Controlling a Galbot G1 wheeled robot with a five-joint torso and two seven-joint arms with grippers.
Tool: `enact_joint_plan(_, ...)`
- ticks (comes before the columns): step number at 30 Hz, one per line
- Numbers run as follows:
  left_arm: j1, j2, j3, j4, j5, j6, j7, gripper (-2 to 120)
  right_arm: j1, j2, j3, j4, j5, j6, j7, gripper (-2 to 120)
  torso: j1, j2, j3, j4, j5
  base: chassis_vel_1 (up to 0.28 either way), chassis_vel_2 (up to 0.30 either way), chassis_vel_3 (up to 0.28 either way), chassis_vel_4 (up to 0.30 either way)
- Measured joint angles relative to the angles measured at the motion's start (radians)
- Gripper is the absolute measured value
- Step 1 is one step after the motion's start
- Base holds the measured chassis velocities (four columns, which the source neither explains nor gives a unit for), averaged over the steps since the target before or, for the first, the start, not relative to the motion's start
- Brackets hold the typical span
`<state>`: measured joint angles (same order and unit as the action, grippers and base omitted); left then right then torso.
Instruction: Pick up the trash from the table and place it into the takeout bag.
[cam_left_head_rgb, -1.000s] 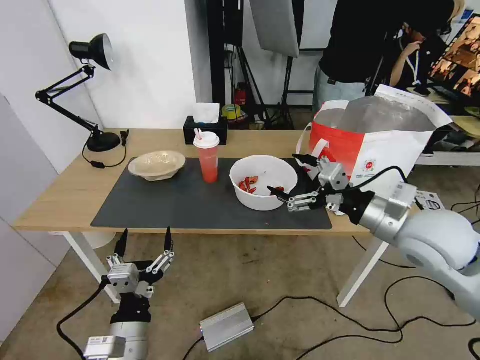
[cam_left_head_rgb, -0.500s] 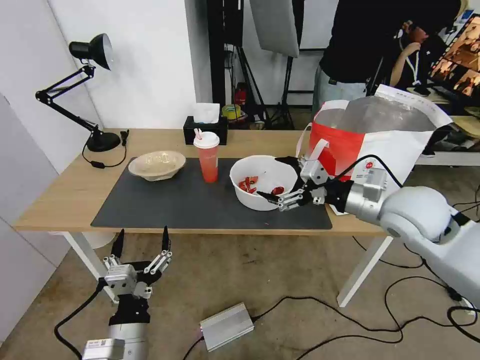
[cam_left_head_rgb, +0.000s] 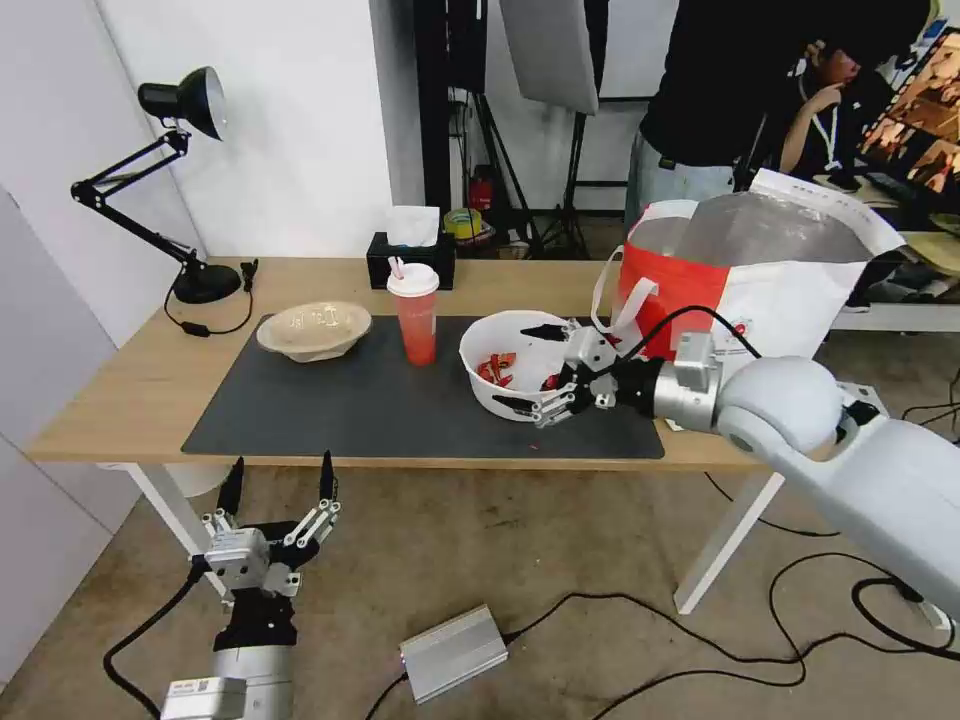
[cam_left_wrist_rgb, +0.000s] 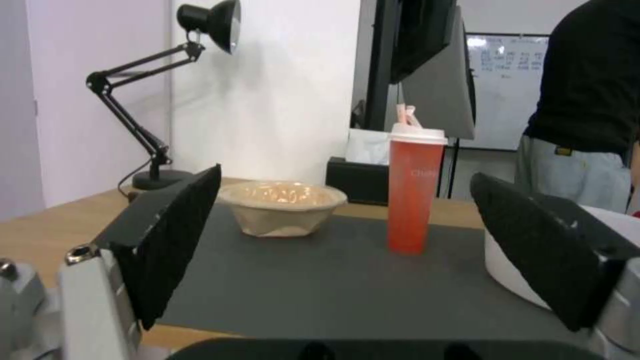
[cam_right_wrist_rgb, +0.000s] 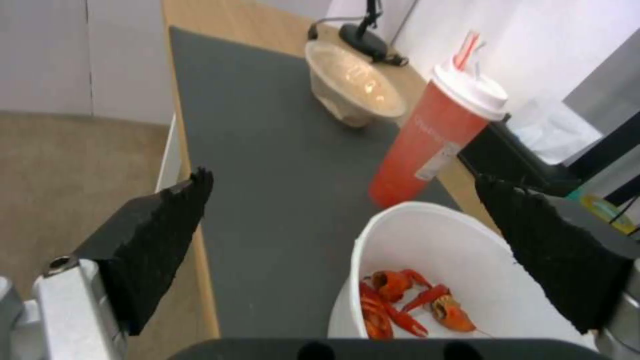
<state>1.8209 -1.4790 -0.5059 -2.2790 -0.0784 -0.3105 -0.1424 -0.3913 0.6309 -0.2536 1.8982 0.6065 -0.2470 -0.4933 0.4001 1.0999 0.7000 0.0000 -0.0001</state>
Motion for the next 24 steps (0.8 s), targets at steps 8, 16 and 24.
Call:
enact_joint_plan(8,-0.001,-0.013,0.004,0.006,0.004,0.000,-0.001,100,0.076,0.040,-0.072,-0.073,-0.030,-0.010,-0.034,100,0.000,0.000,0.000,0.0000,0.0000,0.000,0.000,0.000,0.000)
enact_joint_plan(16,0.001,-0.015,0.000,0.013,0.005,-0.008,-0.001,100,0.137,0.069,-0.119,-0.138,-0.063,-0.022,-0.072,100,0.000,0.000,0.000,0.0000,0.0001,0.000,0.000,0.000,0.000)
enact_joint_plan(24,0.011,-0.029,0.003,0.014,0.021,-0.022,-0.002,100,0.181,0.087,-0.160,-0.185,-0.085,-0.045,-0.080,100,0.000,0.000,0.000,0.0000,0.0000,0.000,0.000,0.000,0.000)
